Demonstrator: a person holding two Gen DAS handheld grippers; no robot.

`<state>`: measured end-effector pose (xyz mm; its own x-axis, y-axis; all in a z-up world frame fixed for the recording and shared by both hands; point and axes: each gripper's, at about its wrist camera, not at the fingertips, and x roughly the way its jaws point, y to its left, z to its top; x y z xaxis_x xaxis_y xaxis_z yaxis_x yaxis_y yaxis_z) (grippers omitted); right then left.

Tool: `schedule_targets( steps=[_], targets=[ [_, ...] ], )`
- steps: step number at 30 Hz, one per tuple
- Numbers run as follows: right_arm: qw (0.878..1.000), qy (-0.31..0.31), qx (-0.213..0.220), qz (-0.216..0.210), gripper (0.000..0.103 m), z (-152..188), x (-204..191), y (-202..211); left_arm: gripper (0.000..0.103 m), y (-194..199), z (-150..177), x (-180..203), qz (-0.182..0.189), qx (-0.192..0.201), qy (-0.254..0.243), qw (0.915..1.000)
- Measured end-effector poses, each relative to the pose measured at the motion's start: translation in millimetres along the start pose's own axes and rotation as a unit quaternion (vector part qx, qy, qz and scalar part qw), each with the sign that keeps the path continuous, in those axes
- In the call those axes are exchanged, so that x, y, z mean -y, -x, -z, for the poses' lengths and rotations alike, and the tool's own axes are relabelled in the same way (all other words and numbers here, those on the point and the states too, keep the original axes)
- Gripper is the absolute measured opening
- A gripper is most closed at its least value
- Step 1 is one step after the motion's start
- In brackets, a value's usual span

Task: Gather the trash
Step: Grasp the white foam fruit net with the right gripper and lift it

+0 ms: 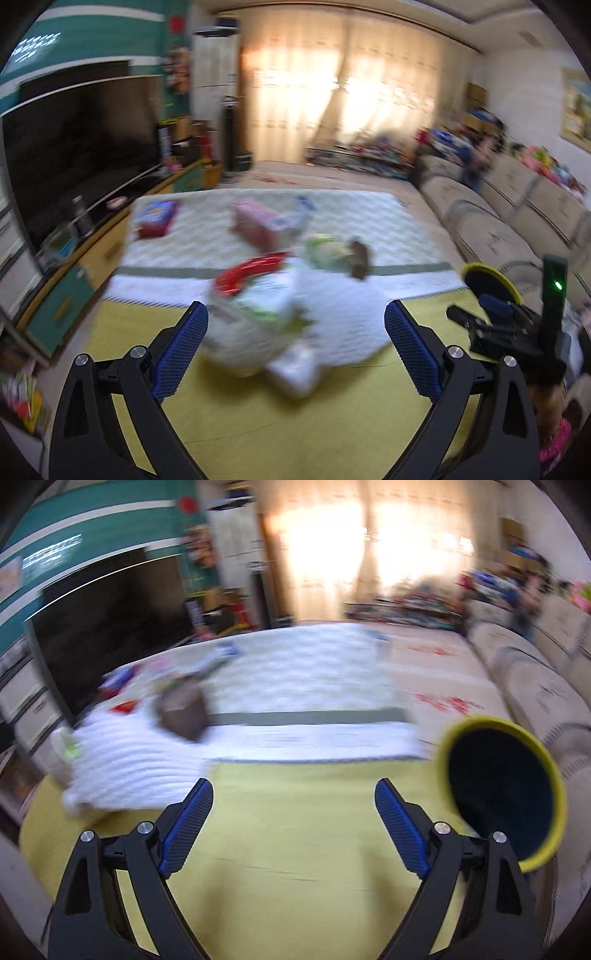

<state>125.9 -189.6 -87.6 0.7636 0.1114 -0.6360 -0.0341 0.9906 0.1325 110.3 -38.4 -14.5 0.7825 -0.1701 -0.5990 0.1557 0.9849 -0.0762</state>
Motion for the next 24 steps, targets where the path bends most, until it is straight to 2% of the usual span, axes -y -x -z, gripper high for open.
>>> schedule_targets(
  steps=[3, 6, 11, 18, 19, 21, 22, 23, 24],
  targets=[
    [0.998, 0.038, 0.007, -0.039, 0.084, -1.4, -39.6, -1.1, 0.095, 4.0, 9.4, -25.4, -0.014, 0.001, 0.026, 0.9996],
    [0.994, 0.074, -0.005, -0.078, 0.084, -2.3, -69.0, -8.8, 0.095, 7.0, 18.1, -44.6, -0.019, -0.001, 0.045, 0.9988],
    [0.991, 0.087, -0.027, -0.096, 0.085, -7.2, -94.1, -31.9, 0.095, 8.0, 32.5, -55.4, -0.017, -0.002, 0.059, 0.9981],
    [0.988, 0.083, -0.076, -0.109, 0.086, -1.5, -100.6, -53.0, 0.095, 5.8, 37.7, -56.0, -0.01, -0.005, 0.063, 0.998],
    [0.987, 0.086, -0.084, -0.108, 0.083, -0.8, -101.7, -55.9, 0.095, 5.7, 37.8, -55.5, -0.01, -0.005, 0.062, 0.998],
    [0.987, 0.095, -0.086, -0.098, 0.07, 1.1, -103.2, -55.7, 0.095, 6.7, 37.8, -53.7, -0.01, -0.005, 0.061, 0.9981],
    [0.988, 0.101, -0.085, -0.084, 0.053, 0.8, -103.6, -55.4, 0.095, 6.6, 38.0, -52.9, -0.01, -0.005, 0.061, 0.9981],
    [0.988, 0.101, -0.083, -0.077, 0.041, 2.6, -103.0, -54.5, 0.095, 7.1, 37.7, -51.7, -0.01, -0.006, 0.061, 0.9981],
    [0.989, 0.094, -0.084, -0.08, 0.036, 2.4, -99.1, -54.0, 0.095, 7.2, 37.9, -50.6, -0.01, -0.006, 0.06, 0.9981]
  ],
)
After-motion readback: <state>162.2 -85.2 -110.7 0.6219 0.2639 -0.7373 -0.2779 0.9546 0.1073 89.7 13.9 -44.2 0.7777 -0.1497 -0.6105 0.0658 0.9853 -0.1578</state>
